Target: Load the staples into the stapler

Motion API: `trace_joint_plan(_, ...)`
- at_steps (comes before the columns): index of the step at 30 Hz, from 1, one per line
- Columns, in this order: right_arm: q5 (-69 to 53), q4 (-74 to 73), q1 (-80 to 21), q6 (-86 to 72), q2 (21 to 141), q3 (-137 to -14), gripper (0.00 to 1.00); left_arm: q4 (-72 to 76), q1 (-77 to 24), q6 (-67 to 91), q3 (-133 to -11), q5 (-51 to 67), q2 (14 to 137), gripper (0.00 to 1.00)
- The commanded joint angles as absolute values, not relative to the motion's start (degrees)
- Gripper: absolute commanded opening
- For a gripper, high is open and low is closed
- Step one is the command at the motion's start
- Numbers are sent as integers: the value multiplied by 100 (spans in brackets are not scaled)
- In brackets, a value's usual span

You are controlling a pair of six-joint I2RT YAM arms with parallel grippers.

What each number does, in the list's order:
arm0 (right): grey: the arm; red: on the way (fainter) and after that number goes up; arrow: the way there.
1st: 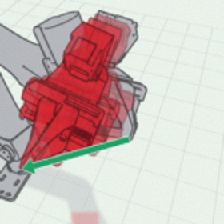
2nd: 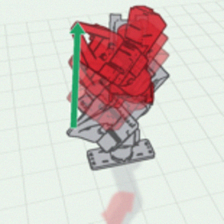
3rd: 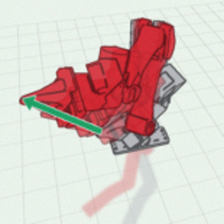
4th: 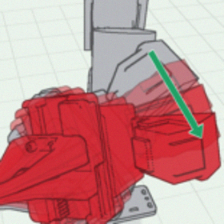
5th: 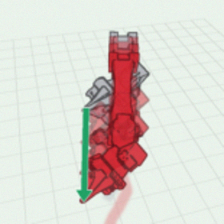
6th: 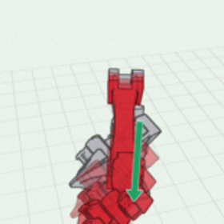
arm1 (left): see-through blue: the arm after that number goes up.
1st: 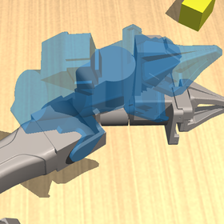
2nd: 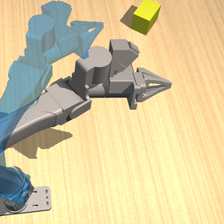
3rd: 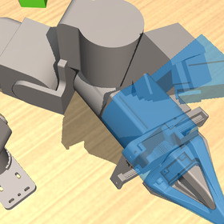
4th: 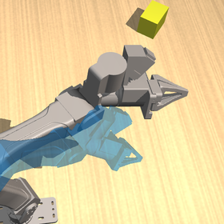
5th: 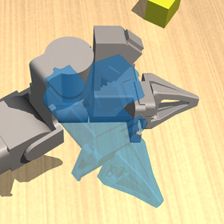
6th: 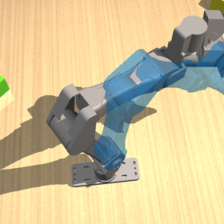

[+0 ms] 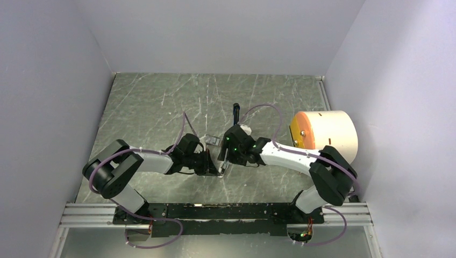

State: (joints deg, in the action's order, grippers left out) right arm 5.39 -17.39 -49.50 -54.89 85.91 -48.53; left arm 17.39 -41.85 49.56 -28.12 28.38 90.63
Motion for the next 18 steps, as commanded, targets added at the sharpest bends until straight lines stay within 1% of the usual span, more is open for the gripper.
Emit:
trace_joint_plan(1,668,-1895,-5121,-5734,8747,-4876,67,1640,-4212,4954,-2699,2335,8996,5)
trace_joint_plan(12,852,-1914,-5296,-5845,9177,-5078,49,1742,-4219,4976,-2619,2401,9030,7)
trace_joint_plan(14,892,-1885,-5294,-5853,9184,-5084,43,1729,-4216,4975,-2624,2393,8995,9)
trace_joint_plan(16,958,-1937,-5292,-5872,9206,-5116,36,1753,-4217,4975,-2586,2349,8865,12)
trace_joint_plan(18,1116,-2031,-5303,-5874,9215,-5183,30,1664,-4219,4966,-2537,2123,8606,20)
